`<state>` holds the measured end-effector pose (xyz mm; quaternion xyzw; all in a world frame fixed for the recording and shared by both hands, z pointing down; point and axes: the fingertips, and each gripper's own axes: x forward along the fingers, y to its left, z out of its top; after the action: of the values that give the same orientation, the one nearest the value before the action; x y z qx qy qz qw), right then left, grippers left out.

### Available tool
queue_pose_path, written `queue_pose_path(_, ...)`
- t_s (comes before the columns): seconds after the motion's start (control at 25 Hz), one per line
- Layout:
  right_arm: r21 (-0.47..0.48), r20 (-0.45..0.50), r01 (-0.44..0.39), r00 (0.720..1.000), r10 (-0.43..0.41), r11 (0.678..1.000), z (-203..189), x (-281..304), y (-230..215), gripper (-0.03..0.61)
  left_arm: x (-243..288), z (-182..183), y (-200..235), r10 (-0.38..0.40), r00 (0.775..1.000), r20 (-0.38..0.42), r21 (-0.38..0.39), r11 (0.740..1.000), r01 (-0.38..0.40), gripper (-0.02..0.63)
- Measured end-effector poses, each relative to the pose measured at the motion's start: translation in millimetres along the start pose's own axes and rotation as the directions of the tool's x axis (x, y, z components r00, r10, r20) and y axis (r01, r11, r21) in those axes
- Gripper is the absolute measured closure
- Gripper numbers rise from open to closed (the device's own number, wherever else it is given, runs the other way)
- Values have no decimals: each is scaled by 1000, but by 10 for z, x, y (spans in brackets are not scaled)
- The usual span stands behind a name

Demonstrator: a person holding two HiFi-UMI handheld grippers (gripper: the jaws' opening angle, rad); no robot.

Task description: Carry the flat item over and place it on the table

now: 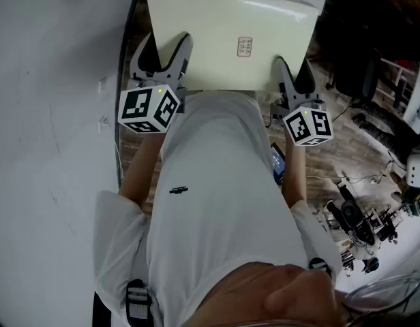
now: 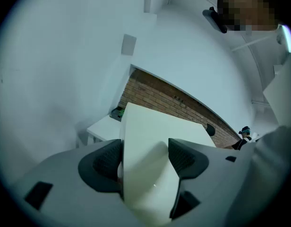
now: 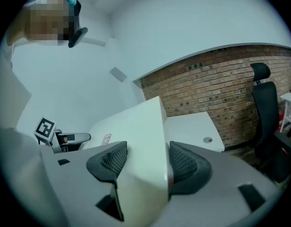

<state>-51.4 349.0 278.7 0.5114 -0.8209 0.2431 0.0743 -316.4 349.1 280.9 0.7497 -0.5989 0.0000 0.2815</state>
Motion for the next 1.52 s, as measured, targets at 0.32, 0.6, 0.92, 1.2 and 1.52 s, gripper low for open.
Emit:
queue_pose_path(0.32,45,-22,50,999,-49,998,-437,-760,-112,288,-355,-502,-369,-41,997,-70,3,999,41,293)
queue_pose_path(0.6,86,44,40,998,-44,995,-243,-1189,-556,288,-319,-465,-1062,-47,998,-43,58,997,49,295)
queue_pose_path(0.92,116,84,-7,996,-3,993,246,-1386,-1482,288,170,-335,-2040,-18,1000,-18,113,993,20,298)
queue_pose_path(1.2,120,85,-38,996,28,992,502,-1428,-2196,288,570,-397,-2641,19,1000,-7,120,993,-18,298)
queue_pose_path(1.52,133,105,-63,993,49,989,740,-1134,-2523,288,998,-215,-2777,27,1000,7,140,990,-28,299)
